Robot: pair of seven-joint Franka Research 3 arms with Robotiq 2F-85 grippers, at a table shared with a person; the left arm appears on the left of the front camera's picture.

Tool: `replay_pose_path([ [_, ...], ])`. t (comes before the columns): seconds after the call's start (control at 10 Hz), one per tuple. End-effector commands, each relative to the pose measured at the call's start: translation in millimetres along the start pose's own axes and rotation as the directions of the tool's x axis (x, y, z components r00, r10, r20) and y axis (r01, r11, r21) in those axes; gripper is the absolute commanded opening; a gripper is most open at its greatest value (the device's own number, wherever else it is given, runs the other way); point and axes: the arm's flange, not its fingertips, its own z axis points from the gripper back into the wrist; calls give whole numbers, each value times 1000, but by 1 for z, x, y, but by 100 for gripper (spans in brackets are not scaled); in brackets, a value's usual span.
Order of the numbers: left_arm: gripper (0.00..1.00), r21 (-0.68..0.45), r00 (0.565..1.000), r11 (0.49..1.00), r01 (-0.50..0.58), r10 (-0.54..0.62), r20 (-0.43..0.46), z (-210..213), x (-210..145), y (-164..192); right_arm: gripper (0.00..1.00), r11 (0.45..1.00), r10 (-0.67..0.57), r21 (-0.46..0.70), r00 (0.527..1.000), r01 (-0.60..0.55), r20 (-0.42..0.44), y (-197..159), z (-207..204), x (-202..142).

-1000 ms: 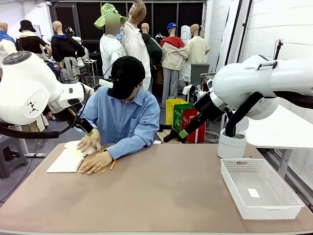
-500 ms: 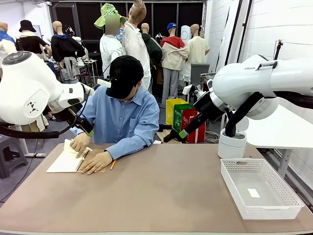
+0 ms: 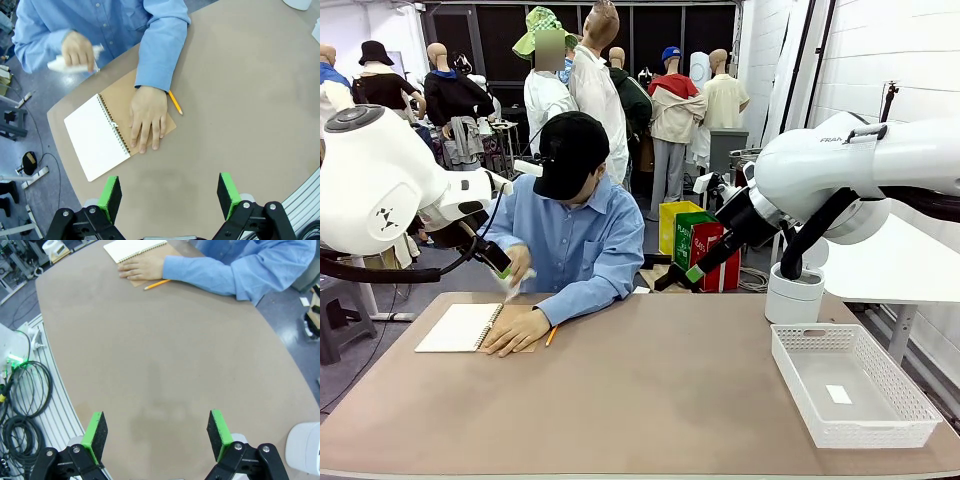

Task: Sort the paper based on its condition.
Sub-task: If a person hands you a paper, place it in the Organizing basket , and if it's crumpled, put it in the Trash can.

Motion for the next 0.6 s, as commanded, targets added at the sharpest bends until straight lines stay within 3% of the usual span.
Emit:
replay_pose_path([
  [0.0, 100, -2, 1000, 1000, -2, 2, 1, 0, 0, 0, 100, 1000, -6, -11, 1000, 6, -7, 0, 0, 2],
  [0.5, 100, -2, 1000, 1000, -2, 2, 1, 0, 0, 0, 100, 1000, -6, -11, 1000, 6, -7, 0, 0, 2],
])
